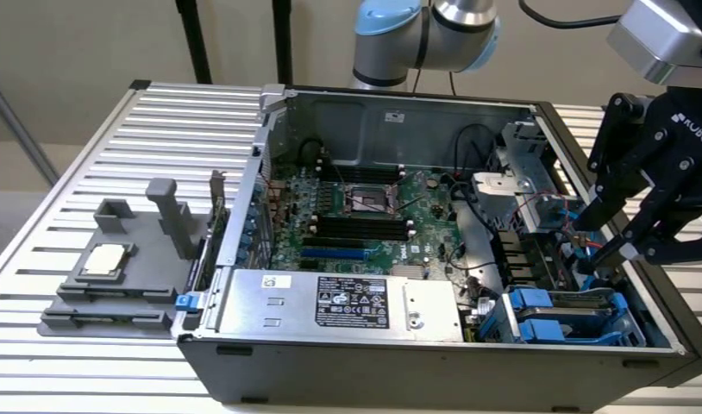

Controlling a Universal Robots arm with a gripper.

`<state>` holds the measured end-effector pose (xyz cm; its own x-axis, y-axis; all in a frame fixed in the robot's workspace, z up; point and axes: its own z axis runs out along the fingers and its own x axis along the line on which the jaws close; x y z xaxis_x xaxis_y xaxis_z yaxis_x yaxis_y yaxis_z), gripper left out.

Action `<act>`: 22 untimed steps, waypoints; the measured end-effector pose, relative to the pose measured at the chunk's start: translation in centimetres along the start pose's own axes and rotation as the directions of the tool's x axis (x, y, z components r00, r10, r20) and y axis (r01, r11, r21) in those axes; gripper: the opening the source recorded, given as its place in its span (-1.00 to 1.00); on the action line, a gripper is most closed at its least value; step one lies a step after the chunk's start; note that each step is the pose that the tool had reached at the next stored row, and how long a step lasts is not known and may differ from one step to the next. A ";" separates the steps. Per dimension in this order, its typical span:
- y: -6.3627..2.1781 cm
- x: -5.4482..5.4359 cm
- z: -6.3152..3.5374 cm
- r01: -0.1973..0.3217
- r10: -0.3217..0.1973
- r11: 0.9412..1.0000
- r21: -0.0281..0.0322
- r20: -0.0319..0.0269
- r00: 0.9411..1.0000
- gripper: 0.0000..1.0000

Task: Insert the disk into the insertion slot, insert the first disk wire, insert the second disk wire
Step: 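Insert the first disk wire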

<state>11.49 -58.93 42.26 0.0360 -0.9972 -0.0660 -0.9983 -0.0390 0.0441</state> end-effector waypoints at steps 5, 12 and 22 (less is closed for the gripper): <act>0.00 0.0 0.00 -0.002 0.002 1.000 0.000 0.002 1.000 -0.19; 0.00 0.0 0.00 -0.004 0.004 1.000 0.000 0.006 1.000 -0.19; -1.91 0.1 0.87 -0.004 0.004 1.000 -0.001 0.006 1.000 -0.19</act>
<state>13.36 -58.87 41.30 0.0315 -0.9969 -0.0717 -0.9984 -0.0347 0.0449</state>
